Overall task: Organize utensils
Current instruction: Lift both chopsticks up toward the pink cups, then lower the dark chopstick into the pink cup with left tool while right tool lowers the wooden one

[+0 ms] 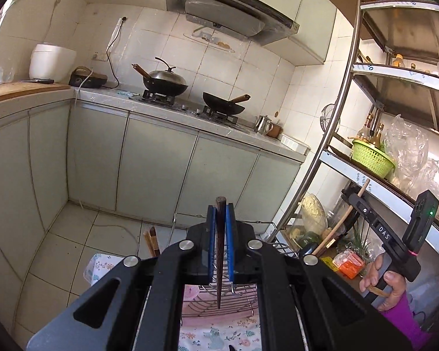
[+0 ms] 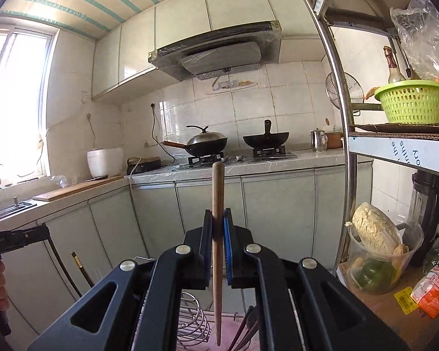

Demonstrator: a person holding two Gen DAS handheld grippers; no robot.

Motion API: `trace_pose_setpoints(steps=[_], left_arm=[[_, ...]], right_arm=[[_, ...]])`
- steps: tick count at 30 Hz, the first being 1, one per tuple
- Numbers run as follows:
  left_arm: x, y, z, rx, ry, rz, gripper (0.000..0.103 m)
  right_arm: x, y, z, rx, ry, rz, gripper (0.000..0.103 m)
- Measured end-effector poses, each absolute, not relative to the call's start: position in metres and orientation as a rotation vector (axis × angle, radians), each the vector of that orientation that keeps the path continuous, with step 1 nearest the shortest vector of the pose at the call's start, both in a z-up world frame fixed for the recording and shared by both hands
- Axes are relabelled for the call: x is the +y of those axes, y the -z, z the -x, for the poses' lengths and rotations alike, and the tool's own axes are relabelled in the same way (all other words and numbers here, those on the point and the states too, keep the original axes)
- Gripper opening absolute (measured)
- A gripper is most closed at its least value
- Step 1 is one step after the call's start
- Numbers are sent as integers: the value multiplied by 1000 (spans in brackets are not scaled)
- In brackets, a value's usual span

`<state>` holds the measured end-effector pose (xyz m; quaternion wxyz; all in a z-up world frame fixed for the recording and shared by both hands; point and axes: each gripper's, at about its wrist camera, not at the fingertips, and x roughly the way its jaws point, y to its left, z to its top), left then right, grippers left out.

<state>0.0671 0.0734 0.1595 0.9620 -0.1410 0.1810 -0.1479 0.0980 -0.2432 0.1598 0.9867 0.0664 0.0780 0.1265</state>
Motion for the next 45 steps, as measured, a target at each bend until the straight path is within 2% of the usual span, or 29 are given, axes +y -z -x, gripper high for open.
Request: trace_pose_setpoints(steps=[17,35,45], left_arm=[[64,-129,-89,318,129,165,6],[73,-73,-99,466,105,197,6],[82,-70,-116,490,83,223,6]], right_arm=[[-232,-115,-95,242,-232,-111,7],[-250,-73,-88,312,-202,-245,6],[-261,-68,-110,393,-175,-249,7]])
